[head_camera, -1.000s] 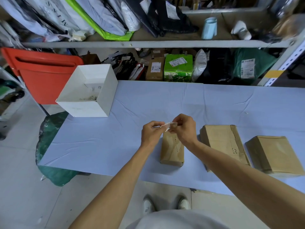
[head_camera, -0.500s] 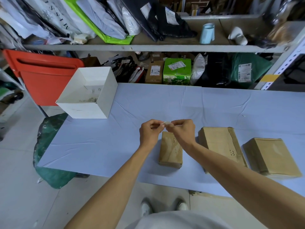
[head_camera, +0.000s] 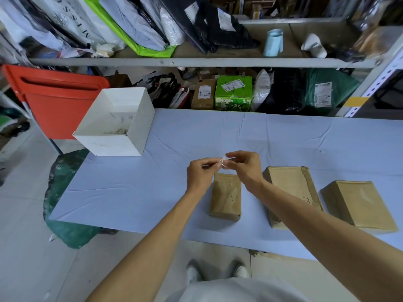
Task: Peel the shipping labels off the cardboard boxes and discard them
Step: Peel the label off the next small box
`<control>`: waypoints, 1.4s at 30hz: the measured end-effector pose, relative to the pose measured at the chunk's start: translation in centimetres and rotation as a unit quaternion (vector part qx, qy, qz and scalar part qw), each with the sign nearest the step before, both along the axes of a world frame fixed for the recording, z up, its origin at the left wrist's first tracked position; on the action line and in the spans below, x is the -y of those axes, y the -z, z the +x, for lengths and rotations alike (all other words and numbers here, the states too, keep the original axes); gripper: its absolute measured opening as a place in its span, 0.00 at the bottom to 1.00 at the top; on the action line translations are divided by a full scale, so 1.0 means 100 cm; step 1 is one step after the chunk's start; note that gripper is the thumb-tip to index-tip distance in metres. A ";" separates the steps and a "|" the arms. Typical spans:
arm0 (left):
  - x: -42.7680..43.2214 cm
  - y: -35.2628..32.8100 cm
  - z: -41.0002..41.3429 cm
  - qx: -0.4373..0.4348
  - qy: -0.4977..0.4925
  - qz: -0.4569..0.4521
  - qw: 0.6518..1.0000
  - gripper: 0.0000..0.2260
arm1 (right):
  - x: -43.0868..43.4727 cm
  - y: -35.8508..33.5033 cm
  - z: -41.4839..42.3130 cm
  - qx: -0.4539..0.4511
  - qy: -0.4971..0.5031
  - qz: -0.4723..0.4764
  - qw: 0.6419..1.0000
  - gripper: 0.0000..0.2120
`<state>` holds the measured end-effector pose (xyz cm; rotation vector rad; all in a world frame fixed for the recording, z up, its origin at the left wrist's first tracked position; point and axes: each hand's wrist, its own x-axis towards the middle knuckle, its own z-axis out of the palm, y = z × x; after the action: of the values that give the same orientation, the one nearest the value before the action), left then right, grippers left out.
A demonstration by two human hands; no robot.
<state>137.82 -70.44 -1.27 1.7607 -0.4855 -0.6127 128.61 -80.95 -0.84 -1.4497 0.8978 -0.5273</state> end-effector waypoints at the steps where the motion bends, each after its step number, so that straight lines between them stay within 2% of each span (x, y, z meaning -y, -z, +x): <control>1: 0.001 -0.001 -0.001 -0.009 0.012 -0.006 1.000 0.06 | 0.002 -0.002 -0.001 0.003 -0.001 -0.009 1.000 0.08; 5: 0.007 -0.005 -0.003 -0.020 0.023 -0.017 0.999 0.09 | 0.009 -0.003 -0.004 0.021 -0.003 -0.004 1.000 0.03; 9: 0.007 -0.005 0.003 -0.009 0.009 0.008 1.000 0.06 | 0.006 -0.004 -0.001 0.000 -0.024 -0.009 1.000 0.03; 13: 0.005 -0.003 0.006 -0.017 -0.004 0.019 1.000 0.04 | 0.001 -0.008 0.004 -0.035 -0.077 -0.031 0.996 0.03; 17: 0.003 0.001 0.010 -0.005 -0.020 0.008 1.000 0.04 | 0.002 -0.013 0.002 -0.027 -0.135 -0.017 0.990 0.06; 21: 0.004 -0.002 0.016 -0.021 -0.006 -0.002 1.000 0.03 | 0.000 -0.016 0.002 0.005 -0.101 -0.015 0.995 0.05; 24: 0.001 -0.001 0.018 -0.049 0.007 -0.001 0.999 0.03 | 0.001 -0.015 0.005 -0.034 -0.130 -0.101 0.986 0.05; 27: -0.001 0.002 0.014 -0.048 0.023 0.012 0.999 0.02 | 0.002 -0.015 0.008 -0.092 -0.188 -0.217 0.954 0.04; 30: 0.001 0.000 0.015 -0.031 0.036 0.015 0.999 0.01 | -0.002 -0.014 0.009 -0.096 -0.184 -0.253 0.945 0.01; 32: 0.001 -0.001 0.018 -0.024 0.040 0.029 0.999 0.02 | -0.002 -0.015 0.010 -0.107 -0.164 -0.266 0.944 0.03; 36: 0.002 0.000 0.024 -0.021 0.041 0.047 0.998 0.08 | -0.010 -0.021 0.012 -0.068 -0.159 -0.209 0.962 0.03; 39: 0.005 0.000 0.025 -0.033 0.021 0.039 0.998 0.10 | -0.017 -0.021 0.015 -0.047 -0.110 -0.191 0.974 0.04; 42: 0.011 -0.002 0.020 -0.092 -0.059 0.008 0.994 0.08 | -0.025 -0.017 0.020 -0.080 -0.105 -0.277 0.952 0.09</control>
<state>139.80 -71.49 -1.10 1.7156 -0.2479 -0.6895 130.60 -78.47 0.84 -2.0980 0.7364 -0.5302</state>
